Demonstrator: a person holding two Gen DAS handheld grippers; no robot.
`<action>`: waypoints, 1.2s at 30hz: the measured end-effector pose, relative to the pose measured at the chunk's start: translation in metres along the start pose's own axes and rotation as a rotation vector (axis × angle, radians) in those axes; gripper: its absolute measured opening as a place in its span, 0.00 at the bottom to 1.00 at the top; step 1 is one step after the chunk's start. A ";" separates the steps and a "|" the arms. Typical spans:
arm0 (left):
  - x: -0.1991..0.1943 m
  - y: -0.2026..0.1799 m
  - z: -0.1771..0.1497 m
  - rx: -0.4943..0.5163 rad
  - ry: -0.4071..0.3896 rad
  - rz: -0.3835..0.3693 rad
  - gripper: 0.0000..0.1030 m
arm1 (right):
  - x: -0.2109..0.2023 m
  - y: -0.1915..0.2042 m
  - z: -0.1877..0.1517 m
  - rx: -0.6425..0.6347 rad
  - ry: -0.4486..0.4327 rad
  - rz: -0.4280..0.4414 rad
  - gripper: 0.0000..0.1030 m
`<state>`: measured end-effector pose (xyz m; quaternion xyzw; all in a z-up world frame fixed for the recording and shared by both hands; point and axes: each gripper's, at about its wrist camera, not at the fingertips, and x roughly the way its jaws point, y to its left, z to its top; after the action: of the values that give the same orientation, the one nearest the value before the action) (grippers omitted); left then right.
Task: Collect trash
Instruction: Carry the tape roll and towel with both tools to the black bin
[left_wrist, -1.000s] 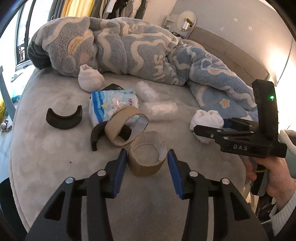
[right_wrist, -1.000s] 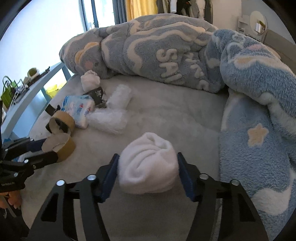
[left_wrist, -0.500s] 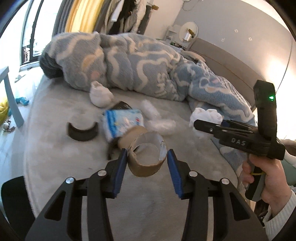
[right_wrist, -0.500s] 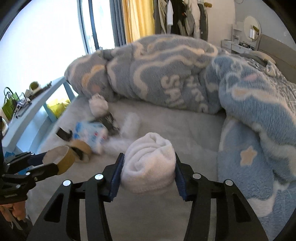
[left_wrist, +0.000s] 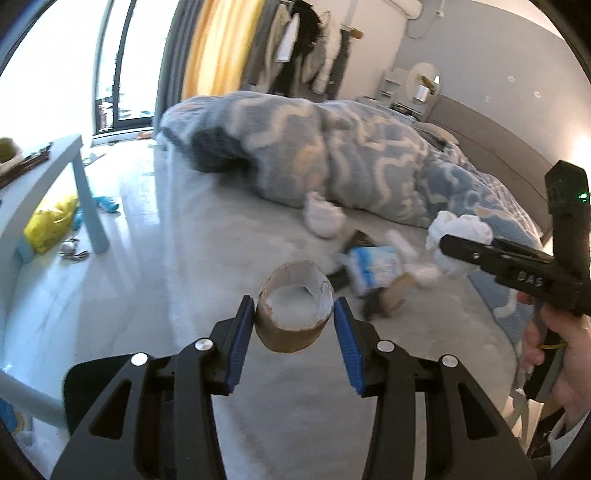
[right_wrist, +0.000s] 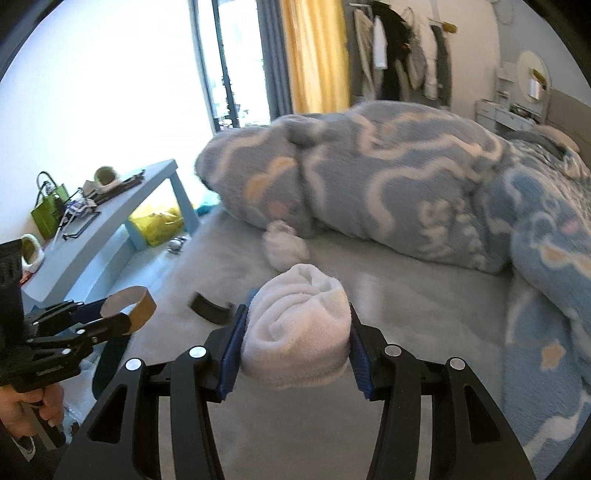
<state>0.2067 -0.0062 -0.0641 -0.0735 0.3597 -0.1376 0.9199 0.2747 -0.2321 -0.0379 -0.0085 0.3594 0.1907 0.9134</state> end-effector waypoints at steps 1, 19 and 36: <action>-0.003 0.008 0.000 -0.004 -0.003 0.014 0.46 | 0.003 0.010 0.004 -0.008 -0.004 0.011 0.50; -0.023 0.140 -0.034 -0.090 0.141 0.164 0.46 | 0.057 0.161 0.033 -0.130 0.036 0.203 0.50; -0.008 0.212 -0.090 -0.230 0.403 0.163 0.47 | 0.120 0.252 0.012 -0.156 0.226 0.319 0.50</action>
<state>0.1825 0.1950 -0.1741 -0.1197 0.5539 -0.0328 0.8233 0.2736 0.0442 -0.0774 -0.0436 0.4405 0.3582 0.8220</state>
